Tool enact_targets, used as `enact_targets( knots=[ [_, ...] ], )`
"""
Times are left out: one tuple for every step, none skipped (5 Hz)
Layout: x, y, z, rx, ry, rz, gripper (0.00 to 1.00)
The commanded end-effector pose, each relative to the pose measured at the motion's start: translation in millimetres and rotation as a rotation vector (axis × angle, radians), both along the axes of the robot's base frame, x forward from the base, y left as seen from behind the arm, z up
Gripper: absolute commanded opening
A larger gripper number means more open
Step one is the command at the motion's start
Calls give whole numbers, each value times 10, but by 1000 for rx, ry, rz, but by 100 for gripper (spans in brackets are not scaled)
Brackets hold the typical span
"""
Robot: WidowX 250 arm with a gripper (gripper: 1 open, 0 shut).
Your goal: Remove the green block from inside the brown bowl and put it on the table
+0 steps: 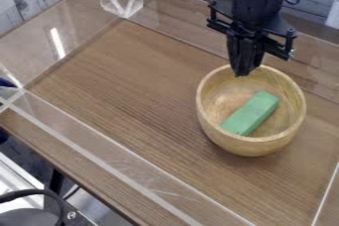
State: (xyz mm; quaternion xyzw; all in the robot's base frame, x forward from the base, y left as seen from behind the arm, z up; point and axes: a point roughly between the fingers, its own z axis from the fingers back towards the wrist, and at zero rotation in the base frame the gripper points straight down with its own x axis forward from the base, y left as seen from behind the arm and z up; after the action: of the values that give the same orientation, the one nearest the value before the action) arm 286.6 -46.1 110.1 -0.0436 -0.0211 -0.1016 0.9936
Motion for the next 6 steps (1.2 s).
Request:
enact_targets(
  knots=[
    [35, 18, 155, -9, -53, -2, 0],
    [32, 27, 168, -11, -54, -3, 0],
    [29, 35, 181, -12, -55, -3, 0],
    [26, 41, 194, -14, -56, -5, 0],
    [27, 2, 141, -17, -43, -16, 0],
    [27, -39, 88, -20, -30, -28, 0]
  ],
)
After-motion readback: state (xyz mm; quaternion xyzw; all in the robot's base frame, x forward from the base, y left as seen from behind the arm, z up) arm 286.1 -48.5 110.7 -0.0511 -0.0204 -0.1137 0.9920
